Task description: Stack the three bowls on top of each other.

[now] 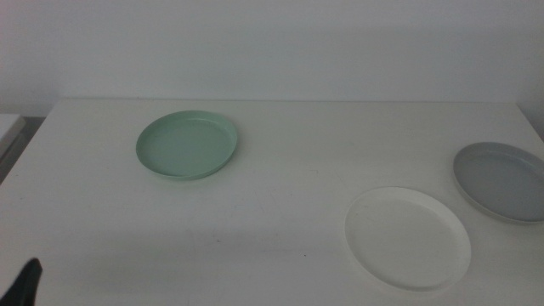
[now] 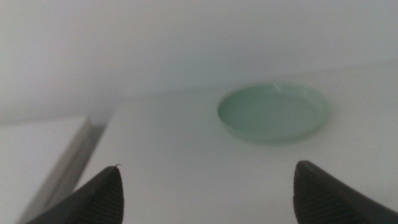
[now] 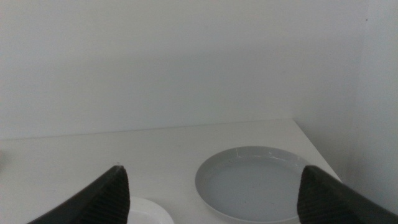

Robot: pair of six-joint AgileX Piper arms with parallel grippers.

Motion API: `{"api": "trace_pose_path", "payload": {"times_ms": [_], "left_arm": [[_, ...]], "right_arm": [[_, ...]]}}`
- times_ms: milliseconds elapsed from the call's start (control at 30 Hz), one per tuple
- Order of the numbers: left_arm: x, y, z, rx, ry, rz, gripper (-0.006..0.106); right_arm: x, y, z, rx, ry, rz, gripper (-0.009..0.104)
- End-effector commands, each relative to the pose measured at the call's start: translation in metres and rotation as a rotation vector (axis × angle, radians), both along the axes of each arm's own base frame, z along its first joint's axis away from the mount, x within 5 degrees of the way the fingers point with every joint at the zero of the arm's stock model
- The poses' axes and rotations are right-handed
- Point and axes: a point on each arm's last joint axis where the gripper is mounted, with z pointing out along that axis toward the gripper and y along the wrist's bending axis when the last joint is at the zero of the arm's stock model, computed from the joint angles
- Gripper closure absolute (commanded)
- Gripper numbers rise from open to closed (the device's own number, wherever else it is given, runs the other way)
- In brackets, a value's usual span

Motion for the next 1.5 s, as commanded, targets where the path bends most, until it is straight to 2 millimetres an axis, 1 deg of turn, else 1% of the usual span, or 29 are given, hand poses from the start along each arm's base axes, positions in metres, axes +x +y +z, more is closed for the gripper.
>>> {"api": "trace_pose_path", "payload": {"times_ms": [0, 267, 400, 433, 633, 800, 833, 867, 933, 1033, 1067, 1133, 1267, 1333, 1400, 1467], "left_arm": [[0.000, 0.001, 0.005, 0.002, -0.058, 0.009, 0.007], [0.000, 0.001, 0.006, 0.002, -0.065, 0.010, 0.007], [0.000, 0.001, 0.009, 0.001, -0.106, 0.016, 0.007], [-0.001, 0.002, 0.012, 0.001, -0.140, 0.021, 0.007], [-0.001, 0.002, 0.014, 0.000, -0.152, 0.022, 0.007], [-0.001, 0.002, 0.013, -0.043, -0.150, 0.021, 0.007], [-0.001, 0.002, 0.013, -0.059, -0.145, 0.021, 0.007], [-0.001, 0.002, 0.012, -0.068, -0.133, 0.018, 0.007], [-0.001, 0.002, 0.012, -0.067, -0.128, 0.017, 0.007], [0.000, 0.002, 0.011, -0.064, -0.125, 0.017, 0.007], [0.000, 0.002, 0.011, -0.064, -0.125, 0.017, 0.007], [0.000, 0.002, 0.011, -0.064, -0.125, 0.017, 0.007], [0.000, 0.002, 0.011, -0.064, -0.125, 0.017, 0.007], [0.000, 0.002, 0.011, -0.064, -0.125, 0.017, 0.007], [0.000, 0.002, 0.011, -0.064, -0.125, 0.017, 0.007], [0.000, 0.002, 0.011, -0.064, -0.125, 0.017, 0.007]], "right_arm": [[0.000, 0.000, -0.001, -0.012, -0.003, -0.007, 0.002], [0.000, 0.000, -0.001, -0.014, -0.002, -0.007, 0.002], [0.000, -0.001, -0.001, -0.029, -0.001, -0.008, 0.002], [0.000, -0.001, -0.001, -0.037, -0.001, -0.009, 0.002], [0.000, -0.001, 0.000, -0.038, -0.010, -0.010, 0.002], [0.000, -0.001, 0.007, -0.025, -0.087, -0.017, 0.002], [-0.001, -0.001, 0.011, -0.021, -0.100, -0.017, 0.002], [-0.003, -0.001, 0.020, -0.020, -0.125, -0.017, 0.002], [0.000, -0.001, 0.036, -0.043, -0.119, -0.018, 0.002], [0.014, -0.002, 0.059, -0.046, -0.029, -0.013, 0.002], [0.021, -0.002, 0.067, -0.043, 0.030, -0.009, 0.002], [0.037, -0.002, 0.081, -0.041, 0.185, 0.004, 0.002], [0.066, -0.001, 0.101, -0.014, 0.491, 0.035, 0.002], [0.080, -0.001, 0.105, -0.005, 0.614, 0.044, 0.002], [0.091, 0.000, 0.105, 0.050, 0.688, 0.045, 0.002], [0.102, 0.001, 0.104, 0.084, 0.712, 0.044, 0.002]]}}
